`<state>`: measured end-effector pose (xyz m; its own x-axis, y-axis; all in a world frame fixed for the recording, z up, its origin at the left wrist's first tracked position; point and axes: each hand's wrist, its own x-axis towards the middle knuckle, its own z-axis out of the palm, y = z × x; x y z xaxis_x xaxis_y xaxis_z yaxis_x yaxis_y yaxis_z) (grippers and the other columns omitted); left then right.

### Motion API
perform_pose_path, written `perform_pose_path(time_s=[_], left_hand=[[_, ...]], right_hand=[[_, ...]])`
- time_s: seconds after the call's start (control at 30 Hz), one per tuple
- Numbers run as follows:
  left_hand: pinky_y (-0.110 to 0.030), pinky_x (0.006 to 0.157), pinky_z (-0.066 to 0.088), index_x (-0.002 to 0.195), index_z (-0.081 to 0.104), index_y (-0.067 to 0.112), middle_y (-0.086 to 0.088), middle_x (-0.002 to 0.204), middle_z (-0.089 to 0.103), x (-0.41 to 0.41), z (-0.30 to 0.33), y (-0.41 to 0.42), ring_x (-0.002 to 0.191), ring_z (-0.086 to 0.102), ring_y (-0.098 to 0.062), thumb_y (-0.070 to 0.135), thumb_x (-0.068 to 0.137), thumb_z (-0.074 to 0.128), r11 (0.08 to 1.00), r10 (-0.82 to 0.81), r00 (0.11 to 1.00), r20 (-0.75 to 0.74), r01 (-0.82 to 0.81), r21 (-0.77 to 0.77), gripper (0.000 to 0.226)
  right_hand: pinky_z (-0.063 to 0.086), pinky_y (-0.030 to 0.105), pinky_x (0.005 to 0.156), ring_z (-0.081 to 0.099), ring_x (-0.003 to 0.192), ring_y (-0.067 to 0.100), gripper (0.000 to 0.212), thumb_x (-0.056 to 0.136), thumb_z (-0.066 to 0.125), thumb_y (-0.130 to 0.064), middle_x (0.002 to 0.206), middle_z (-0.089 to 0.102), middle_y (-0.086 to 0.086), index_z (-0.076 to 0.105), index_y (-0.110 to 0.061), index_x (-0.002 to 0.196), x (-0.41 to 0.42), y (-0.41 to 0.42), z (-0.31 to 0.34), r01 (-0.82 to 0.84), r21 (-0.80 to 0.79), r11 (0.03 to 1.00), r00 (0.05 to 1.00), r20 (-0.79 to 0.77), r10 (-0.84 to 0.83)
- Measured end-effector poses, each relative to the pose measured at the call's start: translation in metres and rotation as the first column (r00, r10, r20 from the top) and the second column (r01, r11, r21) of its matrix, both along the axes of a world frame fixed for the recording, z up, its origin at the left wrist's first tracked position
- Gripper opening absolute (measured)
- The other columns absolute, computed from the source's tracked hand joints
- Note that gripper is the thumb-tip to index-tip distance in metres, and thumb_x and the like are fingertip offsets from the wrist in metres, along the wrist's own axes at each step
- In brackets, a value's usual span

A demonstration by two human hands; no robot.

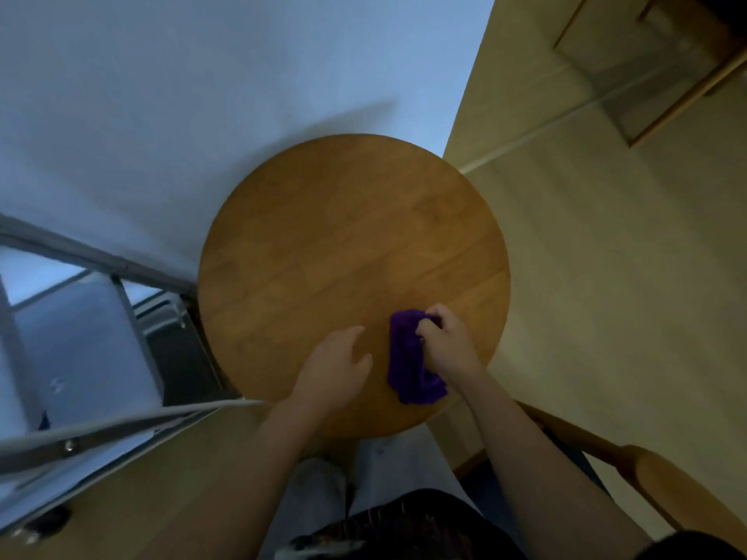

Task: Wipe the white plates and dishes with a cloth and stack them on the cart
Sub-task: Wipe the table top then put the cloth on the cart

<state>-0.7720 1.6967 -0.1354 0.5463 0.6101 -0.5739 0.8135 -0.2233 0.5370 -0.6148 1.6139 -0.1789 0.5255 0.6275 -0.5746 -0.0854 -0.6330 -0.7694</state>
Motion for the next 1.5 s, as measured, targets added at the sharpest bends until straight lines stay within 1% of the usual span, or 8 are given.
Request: perform_pose_path(time_s=[0.17, 0.33, 0.5, 0.63, 0.93, 1.2, 1.37, 1.5], left_hand=[[-0.019, 0.097, 0.031, 0.136, 0.044, 0.025, 0.005, 0.137, 0.047, -0.030, 0.044, 0.013, 0.125, 0.041, -0.008, 0.014, 0.088, 0.058, 0.986, 0.165, 0.949, 0.268, -0.164, -0.028, 0.051], [-0.007, 0.074, 0.046, 0.112, 0.055, 0.037, 0.013, 0.122, 0.053, -0.096, 0.125, 0.033, 0.099, 0.053, 0.015, -0.007, 0.084, 0.050, 0.895, 0.442, 0.639, 0.630, -0.366, -0.256, 0.053], [-0.025, 0.081, 0.050, 0.109, 0.052, 0.051, 0.009, 0.112, 0.060, -0.185, 0.201, 0.053, 0.094, 0.059, -0.006, 0.008, 0.075, 0.056, 0.976, 0.210, 0.761, 0.613, -0.123, -0.181, 0.055], [-0.024, 0.074, 0.046, 0.084, 0.060, 0.015, 0.006, 0.077, 0.062, -0.240, 0.234, 0.056, 0.074, 0.059, -0.007, 0.007, 0.066, 0.054, 0.974, 0.099, 0.789, 0.606, 0.048, -0.221, 0.020], [-0.023, 0.057, 0.039, 0.066, 0.061, 0.015, 0.007, 0.054, 0.056, -0.329, 0.262, 0.055, 0.052, 0.051, -0.006, 0.012, 0.085, 0.058, 0.908, 0.322, 0.643, 0.695, -0.417, -0.035, 0.019], [-0.028, 0.056, 0.048, 0.056, 0.063, 0.014, -0.003, 0.057, 0.059, -0.342, 0.301, 0.051, 0.053, 0.056, -0.018, 0.022, 0.060, 0.069, 0.723, 0.679, 0.191, 0.709, -0.338, -0.602, 0.011], [-0.021, 0.049, 0.049, 0.052, 0.065, 0.012, -0.001, 0.050, 0.059, -0.351, 0.318, 0.067, 0.044, 0.057, -0.016, 0.028, 0.079, 0.063, 0.653, 0.716, 0.018, 0.697, -0.370, -0.661, 0.031], [-0.035, 0.070, 0.054, 0.092, 0.070, -0.001, -0.015, 0.087, 0.071, -0.365, 0.300, 0.070, 0.075, 0.070, -0.029, 0.042, 0.079, 0.062, 0.542, 0.786, -0.185, 0.590, -0.253, -0.801, 0.045]], right_hand=[[0.025, 0.025, 0.048, 0.030, 0.047, 0.008, 0.020, 0.061, 0.044, -0.009, 0.050, 0.034, -0.010, 0.039, -0.026, 0.052, -0.029, 0.035, 0.099, -0.417, 0.243, 0.876, 0.901, -0.020, 0.434], [0.031, 0.027, 0.053, 0.035, 0.055, 0.016, 0.010, 0.052, 0.042, -0.006, 0.057, 0.039, 0.004, 0.040, -0.014, 0.056, -0.082, 0.062, 0.199, -0.640, 0.403, 0.654, 0.707, -0.024, 0.707], [0.037, 0.022, 0.048, 0.046, 0.052, 0.012, 0.021, 0.056, 0.042, -0.002, 0.057, 0.051, -0.002, 0.053, -0.020, 0.057, -0.148, 0.088, 0.272, -0.726, 0.527, 0.442, 0.515, -0.010, 0.857], [0.030, 0.023, 0.046, 0.042, 0.049, 0.013, 0.021, 0.051, 0.037, 0.002, 0.054, 0.049, 0.002, 0.049, -0.009, 0.063, -0.209, 0.109, 0.295, -0.682, 0.558, 0.473, 0.551, -0.032, 0.834], [0.055, 0.031, 0.083, 0.063, 0.099, 0.021, 0.055, 0.070, 0.074, -0.034, 0.115, 0.062, 0.008, 0.055, -0.017, 0.119, -0.278, 0.113, 0.295, -0.754, 0.417, 0.508, 0.576, 0.047, 0.816], [0.041, 0.035, 0.101, 0.054, 0.120, 0.020, 0.093, 0.052, 0.080, -0.061, 0.127, 0.060, 0.003, 0.053, -0.014, 0.128, -0.305, 0.100, 0.292, -0.793, 0.485, 0.368, 0.424, 0.005, 0.906], [0.043, 0.037, 0.101, 0.059, 0.112, 0.023, 0.040, 0.087, 0.056, -0.032, 0.115, 0.064, 0.015, 0.060, 0.000, 0.110, -0.337, 0.093, 0.293, -0.697, 0.604, 0.386, 0.534, 0.078, 0.842], [0.056, 0.039, 0.078, 0.065, 0.085, 0.025, 0.018, 0.091, 0.041, -0.012, 0.087, 0.067, 0.010, 0.059, -0.008, 0.087, -0.345, 0.100, 0.311, -0.393, 0.762, 0.514, 0.606, -0.206, 0.768]])
